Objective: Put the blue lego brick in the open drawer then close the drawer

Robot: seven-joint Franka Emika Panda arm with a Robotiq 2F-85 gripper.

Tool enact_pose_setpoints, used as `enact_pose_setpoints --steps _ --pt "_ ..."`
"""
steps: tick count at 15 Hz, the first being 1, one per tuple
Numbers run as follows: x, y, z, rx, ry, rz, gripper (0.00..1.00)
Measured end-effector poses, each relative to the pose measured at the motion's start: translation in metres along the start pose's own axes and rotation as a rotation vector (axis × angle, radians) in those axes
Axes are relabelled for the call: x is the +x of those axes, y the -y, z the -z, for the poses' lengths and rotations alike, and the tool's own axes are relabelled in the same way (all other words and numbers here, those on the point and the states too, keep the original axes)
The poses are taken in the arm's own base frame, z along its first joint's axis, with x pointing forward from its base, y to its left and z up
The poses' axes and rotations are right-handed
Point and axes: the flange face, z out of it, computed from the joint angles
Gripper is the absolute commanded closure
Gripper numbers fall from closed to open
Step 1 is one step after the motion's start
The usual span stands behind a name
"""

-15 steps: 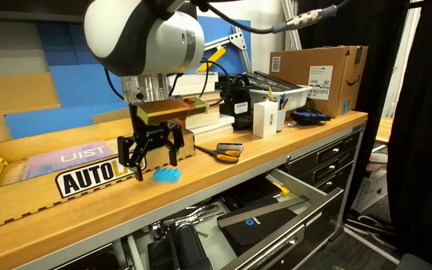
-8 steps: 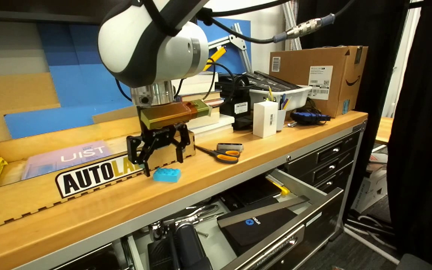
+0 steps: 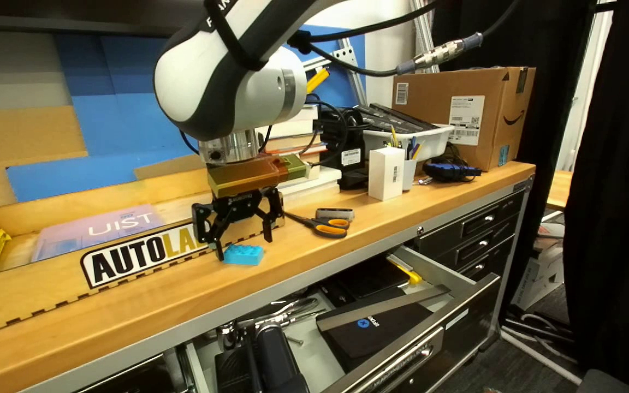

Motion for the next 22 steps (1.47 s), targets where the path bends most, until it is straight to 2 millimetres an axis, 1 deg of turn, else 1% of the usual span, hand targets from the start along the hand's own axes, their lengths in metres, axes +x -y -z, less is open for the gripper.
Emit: enact_pose_setpoints --steps 1,4,5,6,8,9,12,14,16,19,22 --pt "0.0 0.0 -0.001 0.0 -0.001 -0.013 0.32" --pt "0.002 0.0 -0.002 0.011 -0.026 -0.072 0.58" --pt "0.003 0.0 -0.001 0.023 -0.037 -0.098 0.65" --pt "0.004 0.0 0.001 0.035 -0.048 -0.124 0.74" --pt "0.001 -0.001 0.004 0.058 -0.065 -0.174 0.87" --pt "-0.001 -0.002 0.005 0.067 -0.074 -0.197 0.84" --pt "-0.017 -0.006 0.008 0.091 -0.092 -0.263 0.84" --pt "-0.032 -0.01 0.008 0.103 -0.101 -0.302 0.84" --pt "-0.05 -0.016 0.008 0.107 -0.104 -0.342 0.83" --pt "-0.085 -0.029 0.004 0.087 -0.094 -0.447 0.83" --pt "-0.118 -0.056 -0.007 0.037 -0.077 -0.589 0.83"
